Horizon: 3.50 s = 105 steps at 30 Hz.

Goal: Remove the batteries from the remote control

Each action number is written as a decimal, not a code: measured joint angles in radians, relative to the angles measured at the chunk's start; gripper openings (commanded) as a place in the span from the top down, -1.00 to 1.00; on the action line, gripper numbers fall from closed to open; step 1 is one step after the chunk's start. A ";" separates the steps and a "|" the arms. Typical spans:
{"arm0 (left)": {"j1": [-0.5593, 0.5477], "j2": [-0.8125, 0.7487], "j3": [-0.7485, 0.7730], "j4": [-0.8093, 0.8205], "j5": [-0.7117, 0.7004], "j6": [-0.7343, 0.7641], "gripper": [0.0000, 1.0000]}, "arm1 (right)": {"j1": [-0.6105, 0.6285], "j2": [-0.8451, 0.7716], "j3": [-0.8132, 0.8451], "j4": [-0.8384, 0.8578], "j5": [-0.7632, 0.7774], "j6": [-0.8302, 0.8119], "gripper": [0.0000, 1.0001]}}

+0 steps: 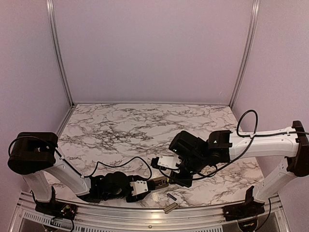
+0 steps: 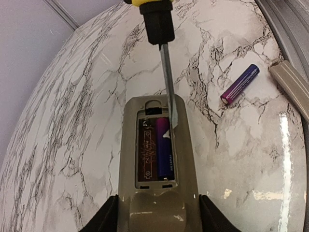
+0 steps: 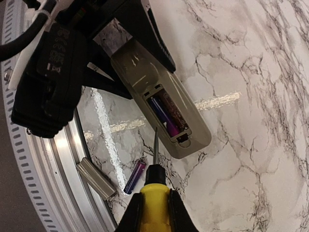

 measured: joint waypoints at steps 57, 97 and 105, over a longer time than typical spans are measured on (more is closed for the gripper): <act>0.000 0.000 -0.001 0.000 0.005 -0.001 1.00 | -0.005 0.039 0.012 0.056 -0.008 -0.003 1.00; 0.001 -0.006 -0.006 -0.003 0.076 -0.008 1.00 | 0.055 0.078 0.014 0.046 0.024 -0.045 1.00; 0.003 -0.012 -0.005 -0.023 0.115 -0.020 1.00 | 0.090 0.112 0.049 0.014 0.060 -0.056 1.00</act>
